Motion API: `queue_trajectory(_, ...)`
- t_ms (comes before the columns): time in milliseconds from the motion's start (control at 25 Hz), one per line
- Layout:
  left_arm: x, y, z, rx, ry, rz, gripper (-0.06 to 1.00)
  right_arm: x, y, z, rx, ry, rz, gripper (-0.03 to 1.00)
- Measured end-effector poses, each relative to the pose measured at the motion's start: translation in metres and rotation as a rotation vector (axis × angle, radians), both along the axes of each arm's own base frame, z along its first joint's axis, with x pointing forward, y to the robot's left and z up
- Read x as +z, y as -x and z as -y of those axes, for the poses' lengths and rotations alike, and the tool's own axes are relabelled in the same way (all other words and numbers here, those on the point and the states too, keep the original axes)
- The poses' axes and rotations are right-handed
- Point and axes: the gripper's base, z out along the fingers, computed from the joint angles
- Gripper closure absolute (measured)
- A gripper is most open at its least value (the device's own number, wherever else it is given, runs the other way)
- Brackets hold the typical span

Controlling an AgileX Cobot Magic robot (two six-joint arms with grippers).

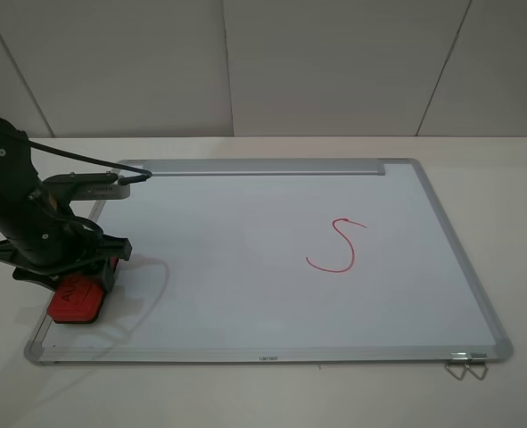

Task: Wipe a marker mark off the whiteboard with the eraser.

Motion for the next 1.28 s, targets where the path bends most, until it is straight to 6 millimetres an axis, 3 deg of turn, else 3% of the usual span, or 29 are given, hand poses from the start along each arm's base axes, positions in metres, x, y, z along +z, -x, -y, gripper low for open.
queue_trajectory(280, 0.0, -0.001, 0.0, 0.018, 0.007, 0.013, 0.37, 0.0, 0.0, 0.0, 0.0, 0.0, 0.0, 0.26)
queue_trajectory(480, 0.0, 0.0, 0.003, 0.009, 0.007, 0.013, 0.27, 0.0, 0.0, 0.0, 0.0, 0.0, 0.0, 0.26)
queue_trajectory(720, 0.007, 0.001, 0.005, 0.0, 0.016, 0.041, 0.26, 0.0, 0.0, 0.0, 0.0, 0.0, 0.0, 0.26)
queue_trajectory(1000, 0.047, 0.004, 0.004, -0.029, 0.056, 0.189, 0.22, 0.0, 0.0, 0.0, 0.0, 0.0, 0.0, 0.26)
queue_trajectory(1280, 0.1, 0.025, -0.004, -0.088, 0.07, 0.329, 0.17, 0.0, 0.0, 0.0, 0.0, 0.0, 0.0, 0.26)
